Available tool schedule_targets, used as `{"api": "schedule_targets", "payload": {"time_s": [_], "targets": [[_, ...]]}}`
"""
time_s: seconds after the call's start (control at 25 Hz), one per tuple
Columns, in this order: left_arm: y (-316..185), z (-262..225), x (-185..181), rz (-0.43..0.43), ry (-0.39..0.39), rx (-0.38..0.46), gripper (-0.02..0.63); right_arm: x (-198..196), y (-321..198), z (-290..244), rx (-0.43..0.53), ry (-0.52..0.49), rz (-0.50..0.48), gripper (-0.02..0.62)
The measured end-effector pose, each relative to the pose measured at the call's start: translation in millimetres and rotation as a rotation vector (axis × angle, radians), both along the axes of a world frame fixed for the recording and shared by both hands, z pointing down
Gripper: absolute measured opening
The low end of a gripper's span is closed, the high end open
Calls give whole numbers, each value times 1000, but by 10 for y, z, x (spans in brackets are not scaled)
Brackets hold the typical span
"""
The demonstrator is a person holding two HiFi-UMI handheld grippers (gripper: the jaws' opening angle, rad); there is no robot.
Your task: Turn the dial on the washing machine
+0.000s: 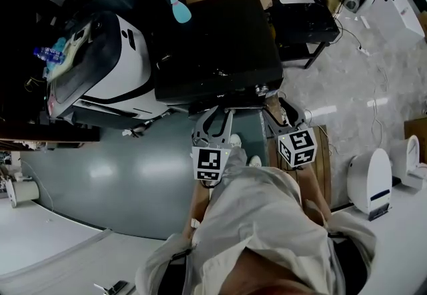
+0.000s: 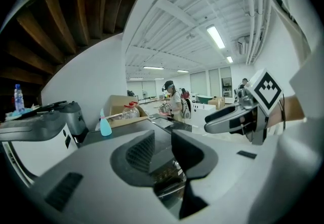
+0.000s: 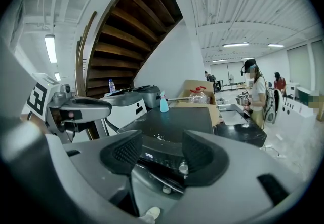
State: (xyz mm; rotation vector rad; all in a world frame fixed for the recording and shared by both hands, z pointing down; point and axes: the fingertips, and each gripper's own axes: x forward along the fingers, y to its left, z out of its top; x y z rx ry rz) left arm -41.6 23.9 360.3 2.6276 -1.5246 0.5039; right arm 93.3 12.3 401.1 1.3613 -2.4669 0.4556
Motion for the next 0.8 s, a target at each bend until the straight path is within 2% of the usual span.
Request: {"api": "schedule_targets", "payload": {"time_s": [0.36, 0.8], "targets": [[-367, 116, -168, 69, 16, -17, 109, -129, -278, 110, -21, 22, 76, 244], [-651, 399, -275, 194, 38, -52, 109, -228, -398, 447, -76, 62, 190, 241]]}}
